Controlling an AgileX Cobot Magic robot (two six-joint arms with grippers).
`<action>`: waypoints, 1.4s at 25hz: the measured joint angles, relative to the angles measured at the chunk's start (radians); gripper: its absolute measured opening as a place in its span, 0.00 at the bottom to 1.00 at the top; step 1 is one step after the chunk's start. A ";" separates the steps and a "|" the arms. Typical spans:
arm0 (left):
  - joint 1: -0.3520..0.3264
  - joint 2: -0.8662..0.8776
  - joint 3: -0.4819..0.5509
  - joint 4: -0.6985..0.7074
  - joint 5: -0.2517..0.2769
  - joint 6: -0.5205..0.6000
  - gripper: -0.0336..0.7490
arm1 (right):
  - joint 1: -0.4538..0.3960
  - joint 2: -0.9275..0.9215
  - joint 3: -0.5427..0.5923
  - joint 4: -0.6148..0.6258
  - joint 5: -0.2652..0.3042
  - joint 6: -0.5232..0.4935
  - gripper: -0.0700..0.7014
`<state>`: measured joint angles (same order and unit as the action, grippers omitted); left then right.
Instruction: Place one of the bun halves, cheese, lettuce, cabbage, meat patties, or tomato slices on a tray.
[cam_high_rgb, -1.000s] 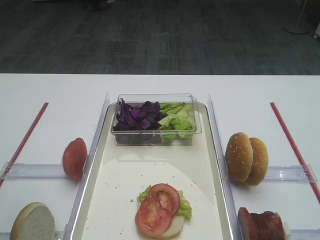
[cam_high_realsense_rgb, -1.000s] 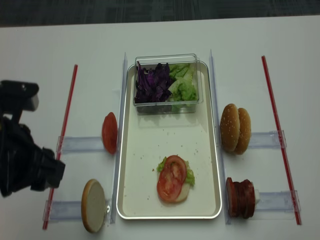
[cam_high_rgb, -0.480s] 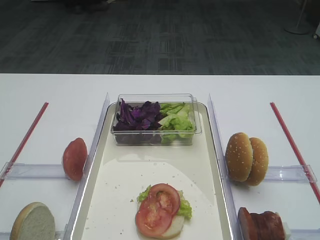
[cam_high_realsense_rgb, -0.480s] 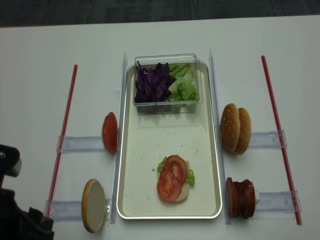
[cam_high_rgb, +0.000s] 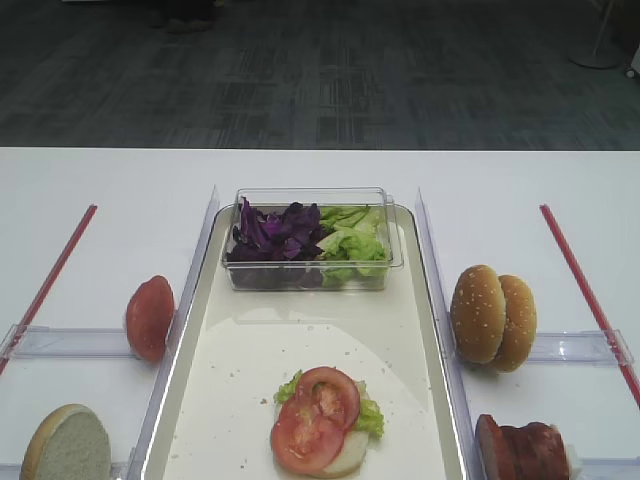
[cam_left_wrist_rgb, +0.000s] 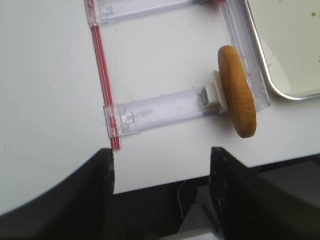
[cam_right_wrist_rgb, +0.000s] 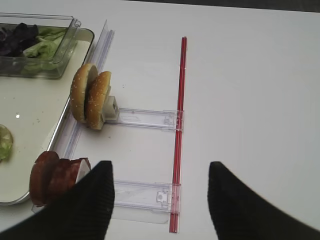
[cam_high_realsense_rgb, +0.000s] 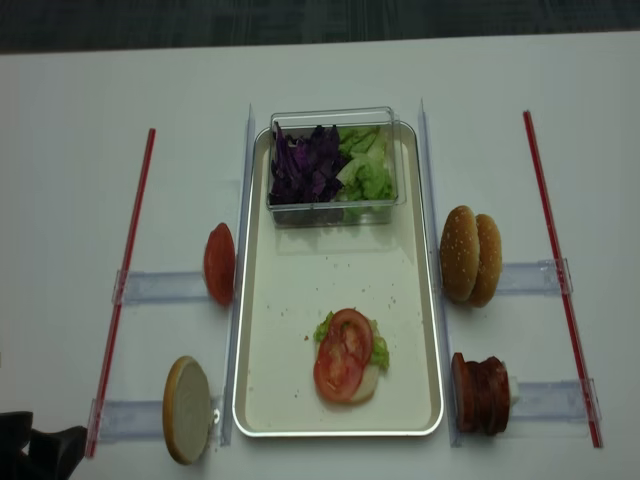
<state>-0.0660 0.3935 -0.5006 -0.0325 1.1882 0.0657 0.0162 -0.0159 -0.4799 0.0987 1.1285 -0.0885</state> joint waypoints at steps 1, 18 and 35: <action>0.002 -0.011 0.007 0.002 -0.007 -0.012 0.54 | 0.000 0.000 0.000 0.000 0.000 0.000 0.67; 0.006 -0.221 0.010 0.090 -0.017 -0.114 0.54 | 0.000 0.000 0.000 0.000 0.000 0.000 0.67; 0.054 -0.403 0.010 0.102 -0.009 -0.118 0.54 | 0.000 0.000 0.000 0.000 0.000 -0.008 0.67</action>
<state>-0.0117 -0.0096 -0.4905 0.0696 1.1789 -0.0521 0.0162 -0.0159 -0.4799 0.0987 1.1285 -0.0965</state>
